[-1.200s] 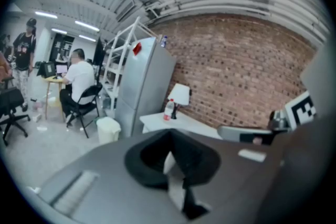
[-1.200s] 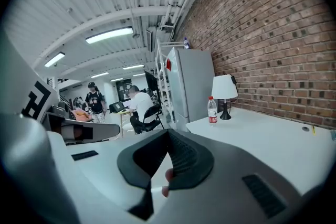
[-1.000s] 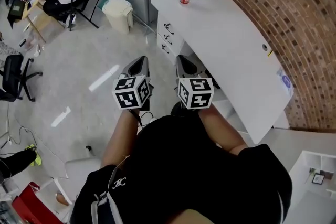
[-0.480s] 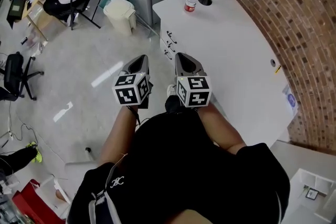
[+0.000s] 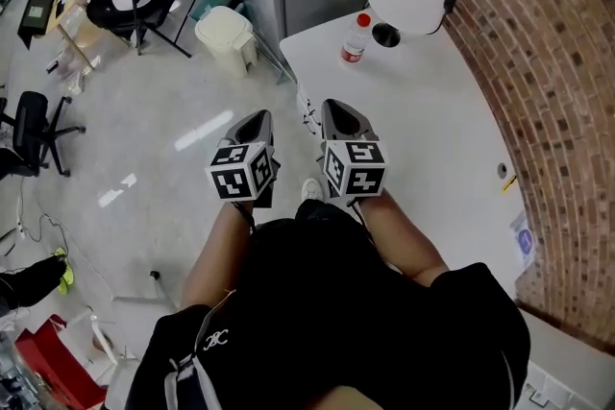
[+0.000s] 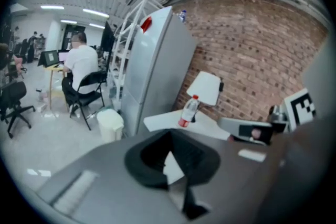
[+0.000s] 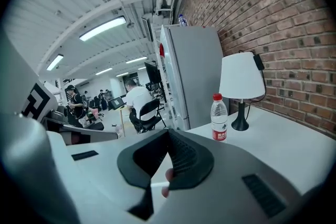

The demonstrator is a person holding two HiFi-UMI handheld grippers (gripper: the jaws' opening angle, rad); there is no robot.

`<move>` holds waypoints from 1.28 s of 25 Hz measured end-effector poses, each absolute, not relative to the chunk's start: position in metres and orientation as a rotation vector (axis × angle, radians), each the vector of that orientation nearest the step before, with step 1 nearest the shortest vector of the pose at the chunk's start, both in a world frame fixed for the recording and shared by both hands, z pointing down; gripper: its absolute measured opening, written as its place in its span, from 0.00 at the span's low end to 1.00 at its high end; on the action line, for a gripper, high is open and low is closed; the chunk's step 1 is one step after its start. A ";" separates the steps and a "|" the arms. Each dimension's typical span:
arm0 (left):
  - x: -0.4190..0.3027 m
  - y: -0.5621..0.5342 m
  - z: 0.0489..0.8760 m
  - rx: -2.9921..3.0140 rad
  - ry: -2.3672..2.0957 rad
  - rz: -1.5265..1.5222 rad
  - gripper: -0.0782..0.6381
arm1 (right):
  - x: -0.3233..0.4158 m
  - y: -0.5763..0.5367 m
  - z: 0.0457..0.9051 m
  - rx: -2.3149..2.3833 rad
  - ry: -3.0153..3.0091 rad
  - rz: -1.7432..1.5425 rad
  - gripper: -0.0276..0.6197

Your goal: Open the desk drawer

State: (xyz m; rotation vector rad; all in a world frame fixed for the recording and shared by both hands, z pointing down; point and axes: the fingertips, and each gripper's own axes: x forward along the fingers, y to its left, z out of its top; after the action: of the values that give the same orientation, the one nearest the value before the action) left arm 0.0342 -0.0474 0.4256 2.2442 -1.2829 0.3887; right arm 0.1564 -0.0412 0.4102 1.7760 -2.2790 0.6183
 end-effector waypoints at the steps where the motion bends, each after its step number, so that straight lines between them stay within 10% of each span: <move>1: 0.036 -0.052 0.425 2.238 -1.294 0.388 0.11 | 0.159 -0.048 0.412 1.761 -2.283 0.627 0.03; 32: 0.077 -0.104 0.632 1.772 -0.836 -0.012 0.11 | 0.147 -0.109 0.547 1.423 -1.919 0.525 0.03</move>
State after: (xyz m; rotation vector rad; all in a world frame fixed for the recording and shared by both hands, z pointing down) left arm 0.0771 -0.1039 0.6322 1.7724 -0.8358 -0.0122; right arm 0.1469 -0.1089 0.5467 1.4234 -1.9194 0.5250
